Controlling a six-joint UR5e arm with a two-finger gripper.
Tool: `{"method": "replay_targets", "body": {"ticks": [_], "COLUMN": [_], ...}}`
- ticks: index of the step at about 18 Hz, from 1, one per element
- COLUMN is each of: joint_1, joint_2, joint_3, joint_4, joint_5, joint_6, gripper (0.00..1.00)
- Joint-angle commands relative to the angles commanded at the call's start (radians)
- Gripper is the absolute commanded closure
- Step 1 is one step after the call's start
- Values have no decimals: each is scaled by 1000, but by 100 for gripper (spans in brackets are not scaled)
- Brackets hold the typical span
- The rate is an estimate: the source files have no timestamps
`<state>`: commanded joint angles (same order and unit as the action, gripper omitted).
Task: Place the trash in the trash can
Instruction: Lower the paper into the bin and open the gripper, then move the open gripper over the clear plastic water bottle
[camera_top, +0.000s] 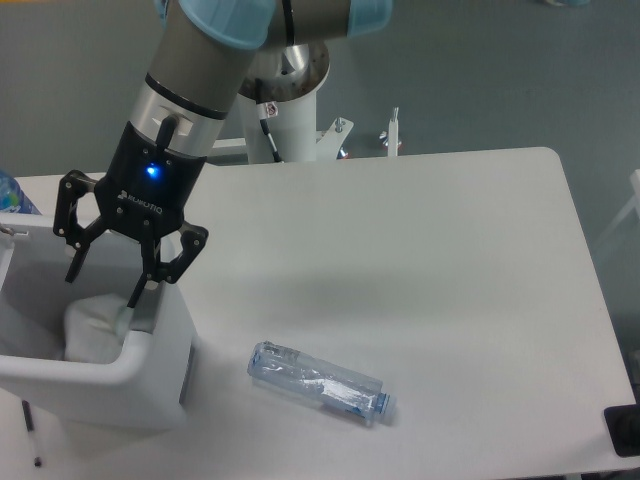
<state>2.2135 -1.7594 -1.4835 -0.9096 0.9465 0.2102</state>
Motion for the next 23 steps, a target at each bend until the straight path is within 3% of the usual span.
{"method": "replay_targets", "body": {"ticks": [2,4,8,12,17,19,21,23], "joint_1": [24,96,204,227,251,305,307,304], "joint_2": [-17,-31,-52,-158,-274,-284,-320,-322], "joint_3": [21,20,14,14,89,88,95,109], "joint_4": [-2,-2,-3,-3,-15,-31,-25,-44], "joint_5": [0,24,57,72,161,175,195,241], "joint_6": [-5,-6,-8,-6,-5,2,2,-5], "gripper": [33,30,15,0,0,0,0,0]}}
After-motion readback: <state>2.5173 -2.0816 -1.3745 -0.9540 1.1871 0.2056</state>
